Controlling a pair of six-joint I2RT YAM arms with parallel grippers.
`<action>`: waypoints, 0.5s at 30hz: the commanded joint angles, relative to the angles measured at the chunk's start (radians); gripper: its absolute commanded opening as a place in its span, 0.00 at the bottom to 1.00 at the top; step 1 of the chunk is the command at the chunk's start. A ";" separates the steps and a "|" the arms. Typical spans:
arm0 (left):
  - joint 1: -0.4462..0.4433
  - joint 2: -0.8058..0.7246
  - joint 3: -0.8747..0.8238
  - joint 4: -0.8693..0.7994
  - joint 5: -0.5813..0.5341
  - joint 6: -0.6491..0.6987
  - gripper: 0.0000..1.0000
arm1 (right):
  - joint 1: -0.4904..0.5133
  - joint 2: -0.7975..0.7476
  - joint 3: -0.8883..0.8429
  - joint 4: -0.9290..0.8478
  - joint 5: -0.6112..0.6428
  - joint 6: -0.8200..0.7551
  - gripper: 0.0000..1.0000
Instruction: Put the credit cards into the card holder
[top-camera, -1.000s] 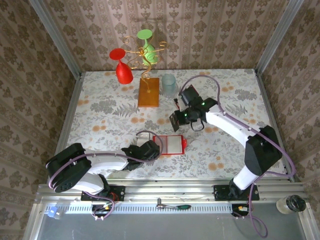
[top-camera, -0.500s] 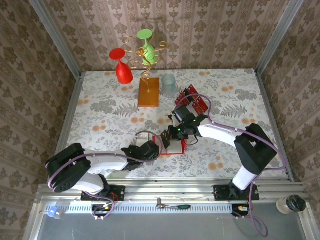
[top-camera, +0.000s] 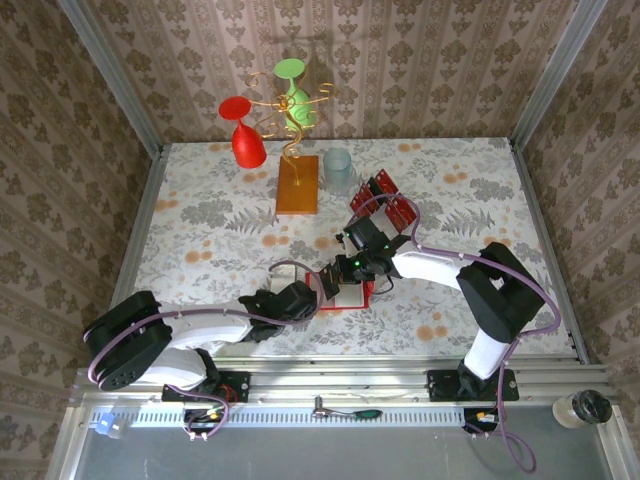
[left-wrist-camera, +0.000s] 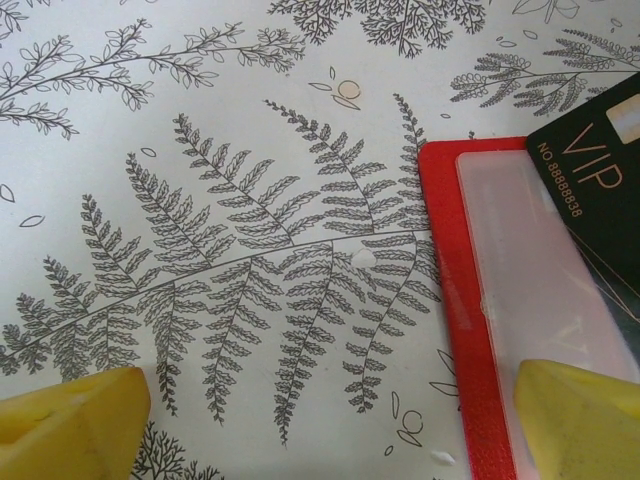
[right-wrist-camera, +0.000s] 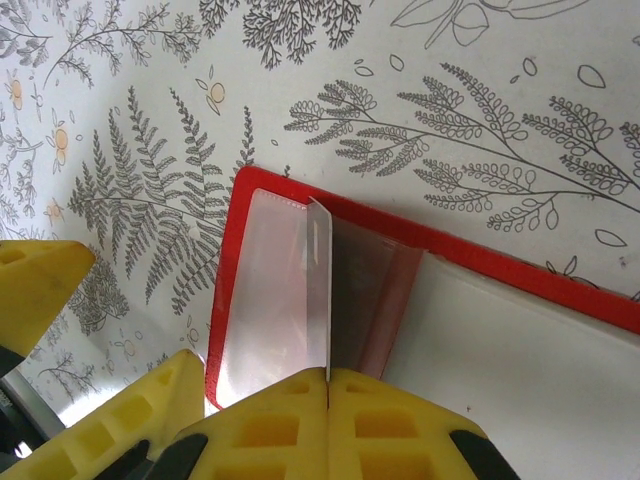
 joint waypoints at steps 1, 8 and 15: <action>-0.002 0.000 0.025 -0.017 -0.019 0.012 0.95 | 0.003 0.019 -0.026 0.009 -0.001 0.010 0.00; 0.001 0.043 0.047 0.014 0.001 0.039 0.95 | 0.003 0.021 -0.036 0.016 -0.003 0.017 0.00; 0.001 0.076 0.057 0.020 0.009 0.045 0.95 | 0.003 0.023 -0.044 0.026 -0.010 0.026 0.00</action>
